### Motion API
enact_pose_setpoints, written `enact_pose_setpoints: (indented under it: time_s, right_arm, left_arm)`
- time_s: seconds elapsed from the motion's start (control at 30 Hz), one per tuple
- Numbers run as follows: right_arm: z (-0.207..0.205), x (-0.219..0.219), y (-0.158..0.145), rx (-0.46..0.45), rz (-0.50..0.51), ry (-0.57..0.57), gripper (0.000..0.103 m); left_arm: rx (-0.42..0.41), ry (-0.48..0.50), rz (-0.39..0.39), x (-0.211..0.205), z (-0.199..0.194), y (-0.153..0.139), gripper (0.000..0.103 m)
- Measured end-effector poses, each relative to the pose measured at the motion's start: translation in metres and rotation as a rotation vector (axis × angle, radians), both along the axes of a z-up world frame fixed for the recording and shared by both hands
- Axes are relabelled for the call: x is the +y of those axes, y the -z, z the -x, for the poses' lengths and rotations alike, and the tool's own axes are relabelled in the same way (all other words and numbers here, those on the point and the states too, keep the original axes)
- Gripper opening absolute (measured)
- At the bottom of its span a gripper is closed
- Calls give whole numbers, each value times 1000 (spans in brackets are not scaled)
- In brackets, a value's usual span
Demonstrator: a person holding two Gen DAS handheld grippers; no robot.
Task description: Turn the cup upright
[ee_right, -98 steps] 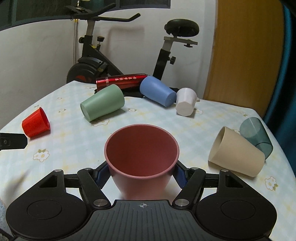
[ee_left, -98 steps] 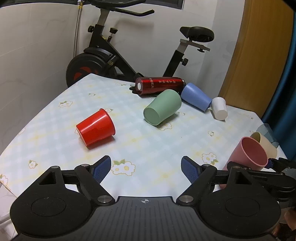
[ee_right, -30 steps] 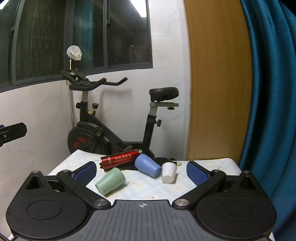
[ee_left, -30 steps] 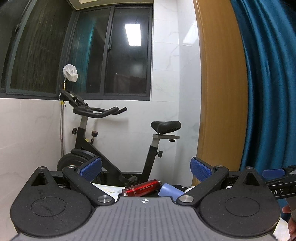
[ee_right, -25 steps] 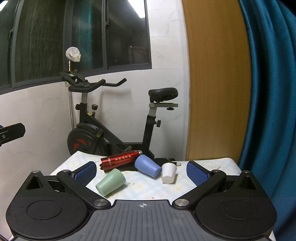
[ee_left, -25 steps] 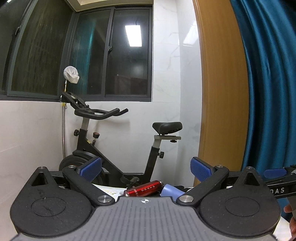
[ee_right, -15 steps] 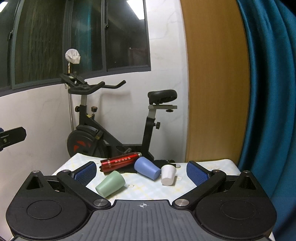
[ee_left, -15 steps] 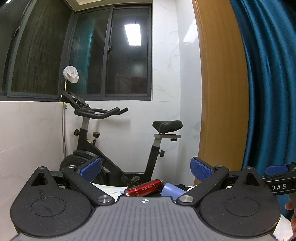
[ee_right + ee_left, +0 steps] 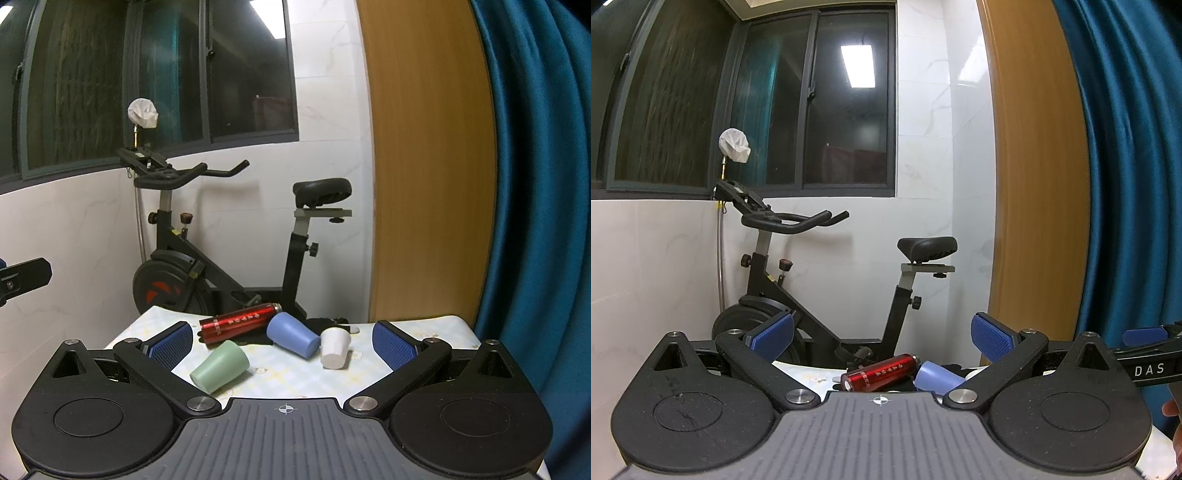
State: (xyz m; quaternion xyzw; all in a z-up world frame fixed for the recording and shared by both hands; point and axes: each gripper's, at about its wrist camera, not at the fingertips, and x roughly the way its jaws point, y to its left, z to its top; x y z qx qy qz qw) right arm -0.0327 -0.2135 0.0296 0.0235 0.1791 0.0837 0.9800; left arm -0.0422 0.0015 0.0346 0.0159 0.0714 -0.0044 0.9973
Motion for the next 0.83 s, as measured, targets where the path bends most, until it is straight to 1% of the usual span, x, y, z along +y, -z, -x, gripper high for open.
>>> enact_pose_setpoints:
  time_s: [0.33, 0.57, 0.83]
  right_arm:
    - [0, -1, 0, -3, -2, 0, 103]
    - [1, -3, -1, -38, 1, 10, 103]
    - [-1, -6, 0, -39, -4, 14, 103]
  left_arm:
    - [8, 4, 5, 1, -1, -1, 103]
    - [9, 9, 6, 0, 0, 0, 103]
    - [14, 12, 13, -1, -2, 2, 103]
